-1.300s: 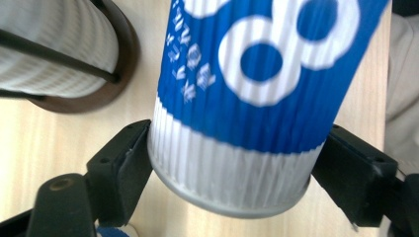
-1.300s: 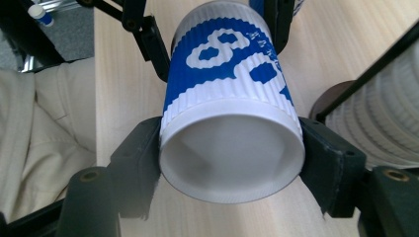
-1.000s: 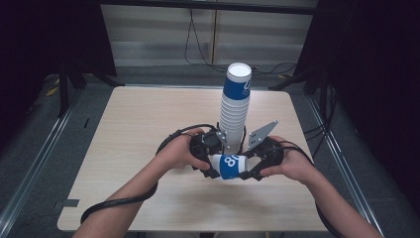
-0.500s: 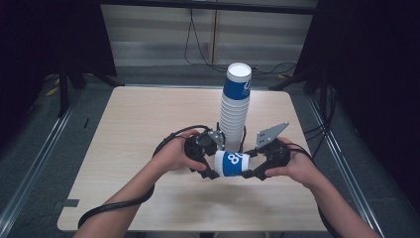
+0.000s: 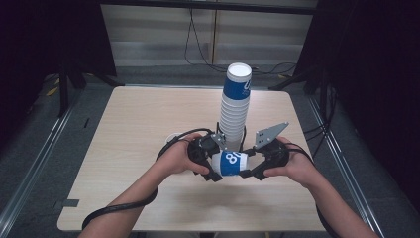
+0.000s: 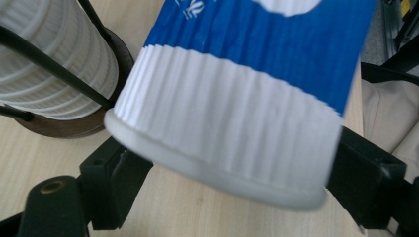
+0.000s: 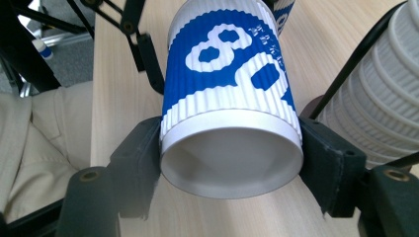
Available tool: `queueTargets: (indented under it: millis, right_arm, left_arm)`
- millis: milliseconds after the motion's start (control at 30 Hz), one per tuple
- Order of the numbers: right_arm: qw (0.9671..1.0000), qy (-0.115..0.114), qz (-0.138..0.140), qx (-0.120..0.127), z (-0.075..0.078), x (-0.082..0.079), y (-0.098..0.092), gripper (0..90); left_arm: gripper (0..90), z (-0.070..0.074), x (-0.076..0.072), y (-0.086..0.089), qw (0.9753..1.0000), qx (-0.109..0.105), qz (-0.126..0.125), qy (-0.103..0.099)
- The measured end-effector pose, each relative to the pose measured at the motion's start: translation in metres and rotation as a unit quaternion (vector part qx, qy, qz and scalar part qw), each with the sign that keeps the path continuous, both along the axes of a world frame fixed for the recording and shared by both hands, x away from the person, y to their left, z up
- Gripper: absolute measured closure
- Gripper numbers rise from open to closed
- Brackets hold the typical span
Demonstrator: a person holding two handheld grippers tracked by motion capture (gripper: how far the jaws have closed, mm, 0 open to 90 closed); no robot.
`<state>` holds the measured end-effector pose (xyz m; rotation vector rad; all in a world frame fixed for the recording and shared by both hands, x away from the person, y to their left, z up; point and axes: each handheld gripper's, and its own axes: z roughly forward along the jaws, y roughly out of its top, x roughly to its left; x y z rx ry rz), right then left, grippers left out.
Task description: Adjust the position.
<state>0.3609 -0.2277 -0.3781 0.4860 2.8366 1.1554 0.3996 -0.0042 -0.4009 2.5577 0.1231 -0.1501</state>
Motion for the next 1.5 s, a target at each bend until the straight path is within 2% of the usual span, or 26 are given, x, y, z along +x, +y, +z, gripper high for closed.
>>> queueTargets:
  millis: [133,200,233,300,367,500,633,667,833,900,1000,1033,1100,1133,1167,1233,1267,1300,1333,1500]
  right_arm:
    - [1.0,-0.002,-0.002,0.005,0.0,0.0,-0.001,29.9]
    - [1.0,-0.004,-0.003,0.007,-0.001,0.0,-0.002,29.8]
    - [0.9999,-0.003,-0.004,0.009,-0.001,0.0,-0.002,29.8]
    - [0.9999,-0.008,-0.007,0.007,-0.002,0.0,-0.003,29.7]
    - [0.9999,-0.01,-0.006,0.01,-0.002,0.0,-0.003,29.7]
    - [0.9999,-0.009,-0.004,0.002,-0.003,0.0,-0.002,29.7]
    - [0.9999,-0.008,-0.003,0.007,-0.003,0.0,-0.004,29.9]
    - [0.9999,-0.007,-0.005,0.008,-0.003,0.0,-0.005,29.9]
    - [1.0,-0.007,0.003,0.003,-0.003,0.0,-0.003,30.0]
    - [0.9999,-0.007,0.009,0.002,-0.004,0.0,-0.003,30.0]
    - [0.9999,-0.007,0.01,0.004,-0.003,-0.001,-0.002,30.1]
    - [0.9999,-0.008,0.011,0.004,-0.002,-0.001,-0.002,30.1]
    - [0.9999,-0.006,0.011,0.008,-0.002,-0.001,-0.002,30.2]
    - [0.9999,-0.008,0.013,0.007,-0.002,0.0,-0.001,30.1]
    - [0.9999,-0.006,0.012,0.004,-0.001,0.0,-0.001,30.1]
    - [0.9998,-0.007,0.016,0.005,-0.001,0.0,0.001,30.1]
    - [0.9998,-0.008,0.015,0.005,-0.001,0.0,0.001,30.1]
    - [0.9998,-0.007,0.017,0.004,-0.001,0.0,0.002,30.1]
    - [0.9998,-0.007,0.017,0.003,-0.001,0.0,0.002,30.1]
    - [0.9997,-0.008,0.022,-0.002,-0.001,0.002,0.003,30.3]
  left_arm:
    - [17.9,-0.001,0.0,-0.001,1.0,-0.001,-0.002,-0.002]
    - [28.9,0.0,0.0,0.0,0.9999,-0.011,-0.013,-0.002]
    - [34.6,0.001,0.0,0.0,0.9999,-0.014,-0.01,-0.002]
    - [36.8,0.003,0.001,0.0,0.9997,-0.019,-0.012,0.001]
    - [32.9,0.003,0.001,-0.001,0.9998,-0.015,-0.008,-0.01]
    - [24.2,0.004,0.002,-0.002,1.0,0.0,0.002,-0.007]
    - [15.6,0.005,0.005,-0.001,0.9999,0.002,0.01,-0.01]
    - [16.0,0.005,0.005,-0.001,0.9999,0.0,0.011,-0.011]
    - [14.9,0.004,0.004,-0.005,0.9997,0.005,-0.011,-0.023]
    - [14.8,0.005,0.004,-0.005,0.9997,0.013,-0.011,-0.017]
    - [11.5,0.007,0.005,-0.006,0.9992,0.018,-0.022,-0.029]
    - [10.5,0.007,0.004,-0.006,0.9993,0.019,-0.017,-0.028]
    - [7.6,0.008,0.003,-0.007,0.9988,0.018,-0.023,-0.04]
    - [7.6,0.009,0.004,-0.007,0.9982,0.021,-0.03,-0.047]
    - [7.7,0.008,0.002,-0.008,0.9986,0.016,-0.027,-0.044]
    - [8.4,0.01,0.003,-0.008,0.9981,0.016,-0.037,-0.047]
    - [9.9,0.01,0.001,-0.008,0.9985,0.012,-0.037,-0.04]
    - [13.9,0.011,0.002,-0.008,0.9978,0.009,-0.05,-0.043]
    - [15.4,0.011,0.001,-0.009,0.9973,0.008,-0.054,-0.049]
    - [18.2,0.011,0.001,-0.01,0.9973,0.017,-0.056,-0.044]
